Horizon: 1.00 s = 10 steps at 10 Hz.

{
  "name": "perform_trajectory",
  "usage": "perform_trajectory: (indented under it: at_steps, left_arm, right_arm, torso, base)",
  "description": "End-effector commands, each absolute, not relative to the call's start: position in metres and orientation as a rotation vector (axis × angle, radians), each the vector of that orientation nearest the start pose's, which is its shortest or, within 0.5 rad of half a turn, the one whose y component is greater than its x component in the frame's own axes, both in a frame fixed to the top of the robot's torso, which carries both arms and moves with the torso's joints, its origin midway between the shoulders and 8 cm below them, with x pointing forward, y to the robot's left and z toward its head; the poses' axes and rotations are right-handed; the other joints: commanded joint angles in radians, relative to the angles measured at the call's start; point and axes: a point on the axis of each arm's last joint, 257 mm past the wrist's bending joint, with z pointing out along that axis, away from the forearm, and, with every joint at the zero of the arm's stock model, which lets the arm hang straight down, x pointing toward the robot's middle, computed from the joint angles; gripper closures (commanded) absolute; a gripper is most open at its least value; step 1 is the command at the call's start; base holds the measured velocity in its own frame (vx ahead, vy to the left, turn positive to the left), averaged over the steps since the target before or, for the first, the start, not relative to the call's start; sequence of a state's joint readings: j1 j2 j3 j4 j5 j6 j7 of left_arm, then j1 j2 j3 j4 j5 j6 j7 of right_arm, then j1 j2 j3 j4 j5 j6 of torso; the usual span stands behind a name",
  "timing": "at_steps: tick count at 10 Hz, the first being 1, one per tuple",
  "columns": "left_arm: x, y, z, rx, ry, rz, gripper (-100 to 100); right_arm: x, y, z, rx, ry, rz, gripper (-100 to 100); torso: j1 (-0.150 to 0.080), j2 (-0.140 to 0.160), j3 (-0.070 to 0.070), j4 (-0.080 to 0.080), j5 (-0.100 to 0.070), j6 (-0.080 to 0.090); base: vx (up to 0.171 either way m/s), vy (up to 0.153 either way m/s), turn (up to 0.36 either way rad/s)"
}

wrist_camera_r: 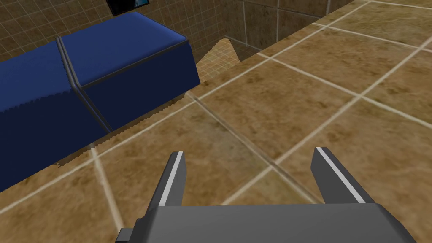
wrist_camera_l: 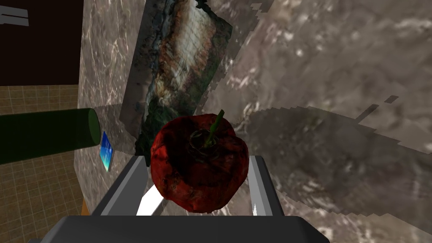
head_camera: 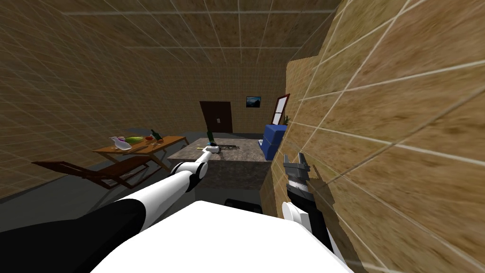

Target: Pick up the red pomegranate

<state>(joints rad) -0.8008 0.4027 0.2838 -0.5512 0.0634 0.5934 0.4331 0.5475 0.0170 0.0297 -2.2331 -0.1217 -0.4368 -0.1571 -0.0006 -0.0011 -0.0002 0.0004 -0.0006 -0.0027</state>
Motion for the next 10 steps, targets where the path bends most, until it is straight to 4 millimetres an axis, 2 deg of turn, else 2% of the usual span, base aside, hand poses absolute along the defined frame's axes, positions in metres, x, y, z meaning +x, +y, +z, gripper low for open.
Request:
perform_trajectory:
  at_steps: [1, 8, 9, 10]
  left_arm:
    - [0.641, 0.424, -0.308, -2.153, 1.134, -0.752, 100]
    - [0.659, 0.378, -0.297, -2.098, 1.277, -0.803, 100]
    - [0.658, 0.381, -0.298, -2.106, 1.262, -0.799, 100]
    - [0.658, 0.381, -0.299, -2.104, 1.265, -0.798, 0]
  right_arm:
    - [0.357, -0.293, -0.026, 0.941, 0.564, 1.492, 0]
    - [0.357, -0.293, -0.026, 0.941, 0.563, 1.492, 0]
    - [0.357, -0.293, -0.026, 0.941, 0.563, 1.492, 0]
    - [0.357, -0.293, -0.026, 0.941, 0.563, 1.492, 0]
  torso:
    - [0.000, 0.000, 0.000, 0.000, 0.000, 0.000]
    - [-0.003, 0.000, 0.000, 0.000, -0.001, 0.002]
    - [-0.003, 0.000, 0.000, 0.000, -0.001, 0.002]
    - [-0.002, 0.001, 0.000, 0.000, -0.001, 0.003]
  base:
    - [0.033, -0.069, 0.270]
    - [0.025, -0.059, 0.176]
    - [0.007, -0.025, 0.036]
    - [0.000, 0.000, 0.000]
